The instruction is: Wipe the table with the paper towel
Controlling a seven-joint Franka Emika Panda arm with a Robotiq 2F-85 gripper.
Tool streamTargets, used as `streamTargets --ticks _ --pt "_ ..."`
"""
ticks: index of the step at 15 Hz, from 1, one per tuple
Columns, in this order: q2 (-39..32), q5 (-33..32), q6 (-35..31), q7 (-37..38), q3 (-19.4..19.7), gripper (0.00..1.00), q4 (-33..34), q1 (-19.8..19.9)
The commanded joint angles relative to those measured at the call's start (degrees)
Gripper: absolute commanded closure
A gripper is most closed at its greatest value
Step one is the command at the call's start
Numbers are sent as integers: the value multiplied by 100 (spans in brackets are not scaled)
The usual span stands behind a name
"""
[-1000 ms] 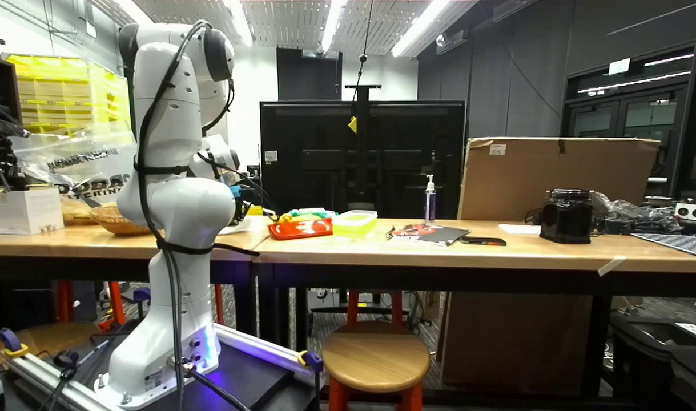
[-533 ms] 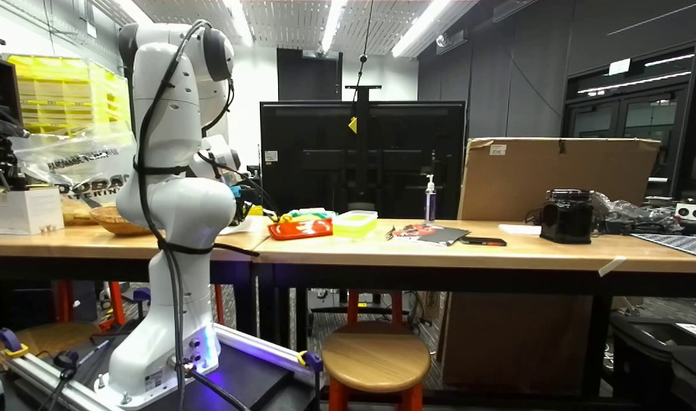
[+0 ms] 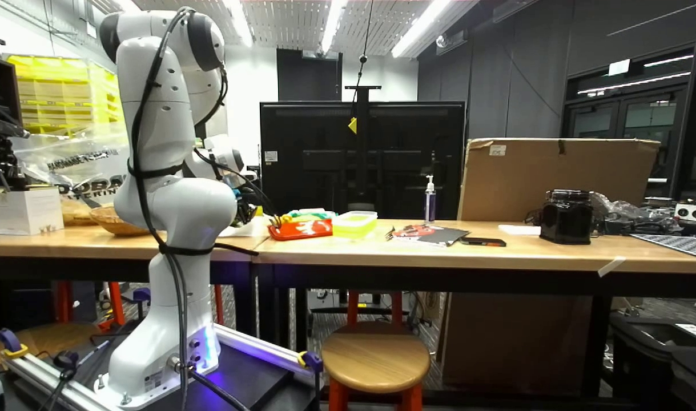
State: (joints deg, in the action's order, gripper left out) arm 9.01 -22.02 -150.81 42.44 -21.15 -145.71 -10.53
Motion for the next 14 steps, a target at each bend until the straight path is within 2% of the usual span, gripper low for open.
streamTargets --ticks 1,7,9,14 --pt "640 252 -183 644 5 100 -1045 29" --pt "1428 663 -379 1253 -203 100 -1794 162" --pt "1099 648 -264 1208 -348 100 -1363 250" --pt "868 739 -360 735 -372 100 -1269 83"
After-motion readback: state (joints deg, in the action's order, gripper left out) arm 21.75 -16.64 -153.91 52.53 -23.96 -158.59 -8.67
